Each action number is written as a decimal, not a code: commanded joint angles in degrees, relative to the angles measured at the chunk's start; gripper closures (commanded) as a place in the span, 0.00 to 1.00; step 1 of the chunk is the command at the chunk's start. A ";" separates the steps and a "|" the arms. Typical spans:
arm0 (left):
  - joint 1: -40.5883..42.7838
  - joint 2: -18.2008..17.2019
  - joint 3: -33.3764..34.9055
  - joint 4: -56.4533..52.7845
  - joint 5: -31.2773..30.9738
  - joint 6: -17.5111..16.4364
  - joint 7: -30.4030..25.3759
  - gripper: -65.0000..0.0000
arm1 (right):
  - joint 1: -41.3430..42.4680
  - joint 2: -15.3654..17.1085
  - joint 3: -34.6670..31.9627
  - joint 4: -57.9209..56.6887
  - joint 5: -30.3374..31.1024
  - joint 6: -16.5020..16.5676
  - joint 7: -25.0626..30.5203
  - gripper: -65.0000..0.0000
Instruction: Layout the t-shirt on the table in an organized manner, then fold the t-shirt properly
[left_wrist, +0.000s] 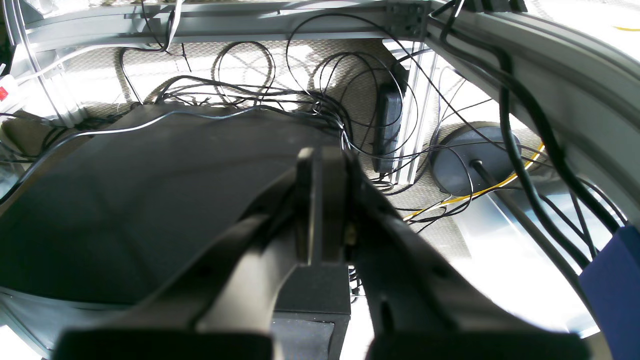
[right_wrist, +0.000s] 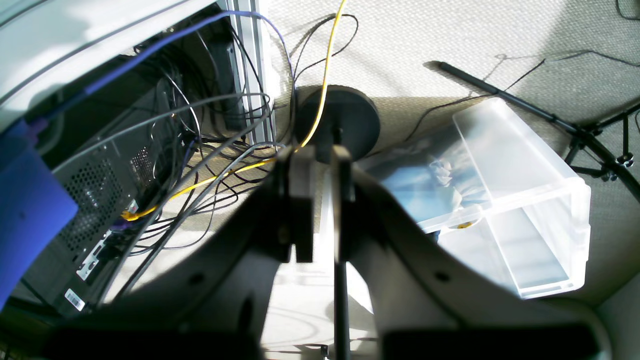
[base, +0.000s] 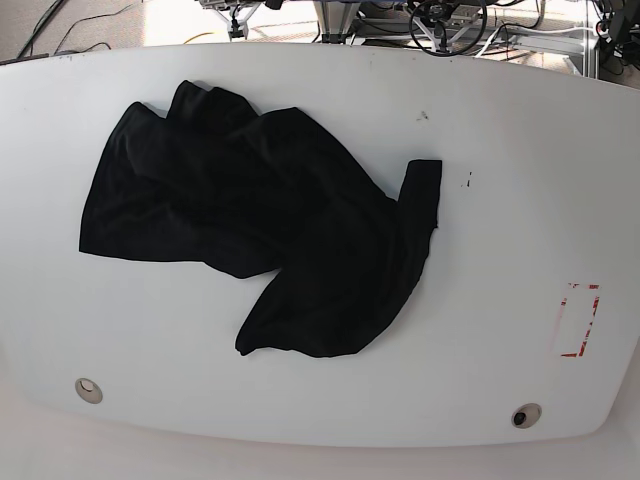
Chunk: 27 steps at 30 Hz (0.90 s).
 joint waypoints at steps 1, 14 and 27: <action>0.52 0.03 0.15 -0.10 -0.20 0.09 -0.49 0.99 | -0.34 0.12 0.06 0.11 -0.17 0.46 -0.69 0.91; 0.52 0.10 0.08 0.24 -0.05 0.10 -0.46 0.99 | -0.23 0.15 0.10 -0.09 -0.20 0.55 -0.53 0.91; 0.82 0.27 0.24 0.33 0.02 0.02 -0.60 0.99 | -0.32 0.12 0.08 -0.19 -0.48 0.30 -0.45 0.91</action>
